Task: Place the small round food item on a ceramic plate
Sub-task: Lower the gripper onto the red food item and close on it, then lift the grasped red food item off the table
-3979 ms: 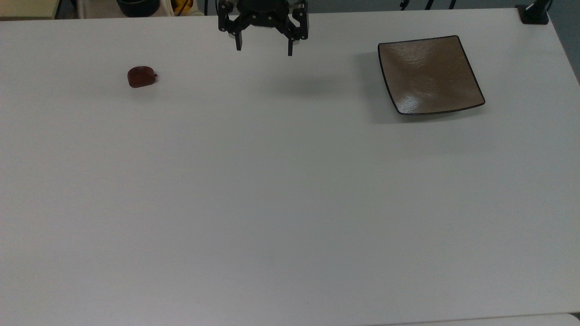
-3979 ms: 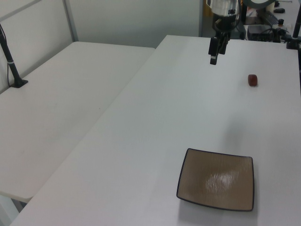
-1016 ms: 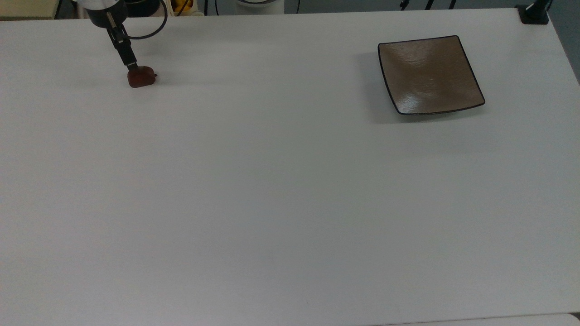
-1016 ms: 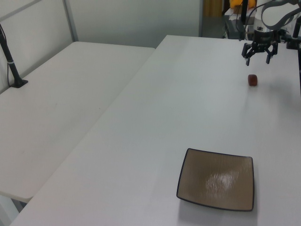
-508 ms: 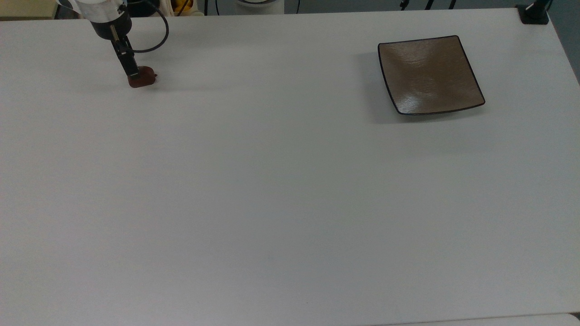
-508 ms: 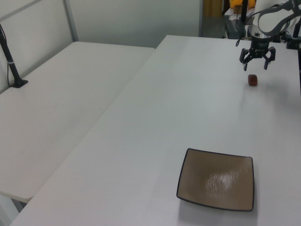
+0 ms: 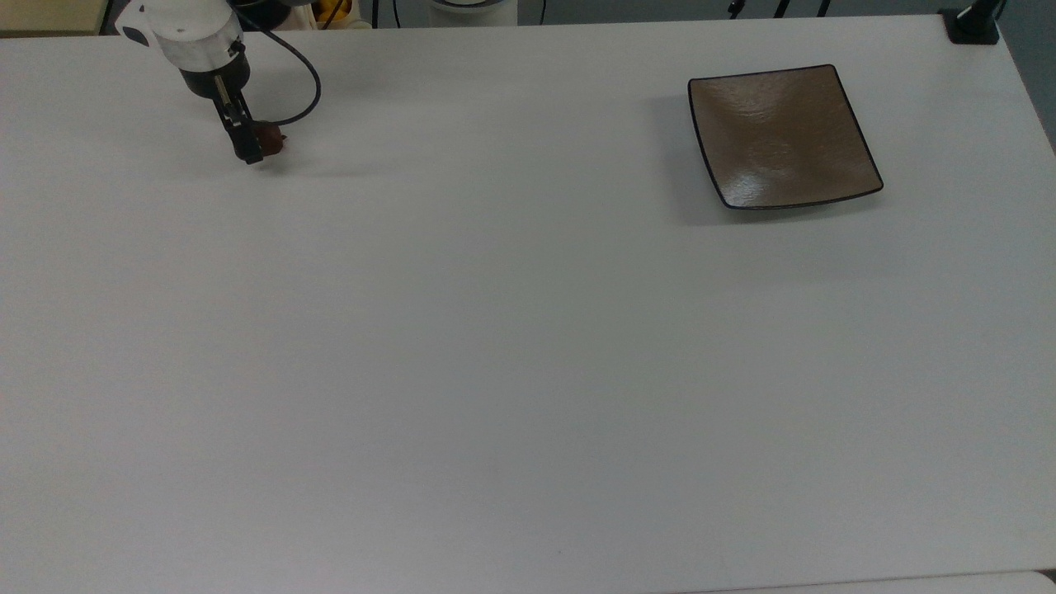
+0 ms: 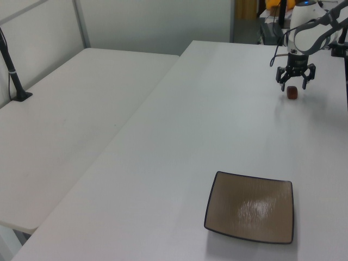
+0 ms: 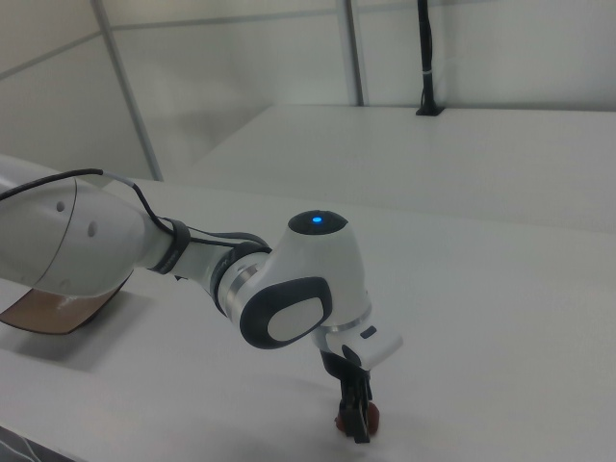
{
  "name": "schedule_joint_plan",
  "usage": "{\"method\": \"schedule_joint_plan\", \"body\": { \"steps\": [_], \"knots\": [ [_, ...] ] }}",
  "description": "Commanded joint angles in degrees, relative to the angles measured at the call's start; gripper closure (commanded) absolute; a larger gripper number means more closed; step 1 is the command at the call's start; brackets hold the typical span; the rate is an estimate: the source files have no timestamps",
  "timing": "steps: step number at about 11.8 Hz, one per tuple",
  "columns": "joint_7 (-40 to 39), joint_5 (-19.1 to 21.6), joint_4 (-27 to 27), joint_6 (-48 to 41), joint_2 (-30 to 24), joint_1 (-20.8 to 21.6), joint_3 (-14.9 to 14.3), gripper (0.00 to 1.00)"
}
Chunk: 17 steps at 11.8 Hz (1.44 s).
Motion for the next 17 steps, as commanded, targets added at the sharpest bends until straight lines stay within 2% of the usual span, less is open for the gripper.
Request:
{"method": "schedule_joint_plan", "body": {
  "steps": [1,2,4,5,9,12,14,16,17],
  "knots": [
    [0.1,1.1,-0.7,1.5,0.1,0.7,0.0,0.50],
    [0.1,1.1,-0.5,1.5,0.0,0.7,0.0,0.62],
    [0.1,1.1,-0.2,1.4,-0.1,0.8,0.1,0.66],
    [0.1,1.1,-0.1,1.1,-0.2,0.8,0.1,0.75],
    [-0.6,1.1,2.6,0.5,-1.4,0.9,0.3,0.74],
    [-1.1,0.5,6.4,-2.0,-1.5,1.0,1.5,0.74],
    [-0.4,1.1,11.7,-9.2,-1.5,1.5,4.3,0.74],
    [2.1,1.9,17.6,-18.7,-1.5,1.6,9.9,0.74],
    [3.7,2.4,18.3,-19.5,-1.5,1.8,12.3,0.74]
  ]
}}
